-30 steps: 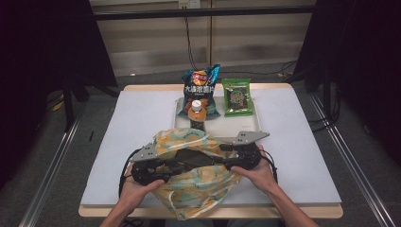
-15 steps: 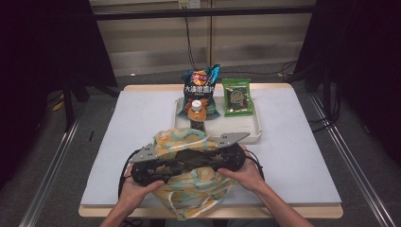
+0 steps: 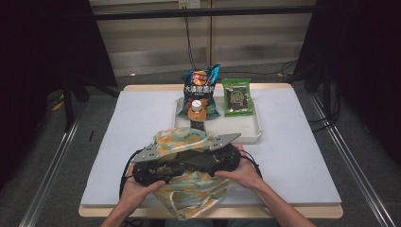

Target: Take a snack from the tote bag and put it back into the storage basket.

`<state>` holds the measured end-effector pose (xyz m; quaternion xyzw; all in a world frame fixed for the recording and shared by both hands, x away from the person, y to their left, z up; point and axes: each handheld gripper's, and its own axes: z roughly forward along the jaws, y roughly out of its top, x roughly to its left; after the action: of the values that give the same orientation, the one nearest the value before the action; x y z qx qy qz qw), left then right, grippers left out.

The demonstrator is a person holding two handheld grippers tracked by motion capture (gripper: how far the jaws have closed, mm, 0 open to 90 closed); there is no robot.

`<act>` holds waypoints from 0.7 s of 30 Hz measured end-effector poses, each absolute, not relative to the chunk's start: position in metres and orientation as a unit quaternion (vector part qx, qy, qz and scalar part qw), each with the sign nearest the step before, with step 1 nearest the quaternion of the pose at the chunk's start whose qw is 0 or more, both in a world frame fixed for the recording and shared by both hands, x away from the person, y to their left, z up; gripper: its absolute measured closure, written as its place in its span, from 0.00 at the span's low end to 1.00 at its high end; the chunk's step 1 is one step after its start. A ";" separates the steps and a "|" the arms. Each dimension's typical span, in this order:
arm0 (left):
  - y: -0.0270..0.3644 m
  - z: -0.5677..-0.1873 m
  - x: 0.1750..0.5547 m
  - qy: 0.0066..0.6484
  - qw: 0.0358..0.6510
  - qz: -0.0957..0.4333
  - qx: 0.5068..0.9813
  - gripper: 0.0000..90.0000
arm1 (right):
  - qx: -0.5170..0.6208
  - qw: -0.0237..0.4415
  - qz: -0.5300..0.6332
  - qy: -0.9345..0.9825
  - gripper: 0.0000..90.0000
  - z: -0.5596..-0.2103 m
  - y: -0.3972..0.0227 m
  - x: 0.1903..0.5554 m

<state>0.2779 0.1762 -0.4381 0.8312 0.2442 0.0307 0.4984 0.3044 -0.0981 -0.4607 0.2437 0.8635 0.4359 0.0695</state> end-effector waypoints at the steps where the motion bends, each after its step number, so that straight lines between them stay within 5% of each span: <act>1: 0.176 -0.438 0.278 0.244 0.498 0.031 0.831 0.65 | 0.243 0.073 0.438 0.863 0.41 -0.462 -0.099 0.304; 21: 0.172 -0.447 0.280 0.247 0.477 0.021 0.843 0.65 | 0.231 0.058 0.440 0.866 0.35 -0.469 -0.100 0.300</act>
<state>0.2803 0.1722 -0.4474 0.8429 0.2475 0.0214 0.4773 0.2995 -0.1001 -0.4693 0.2310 0.8658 0.4401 0.0581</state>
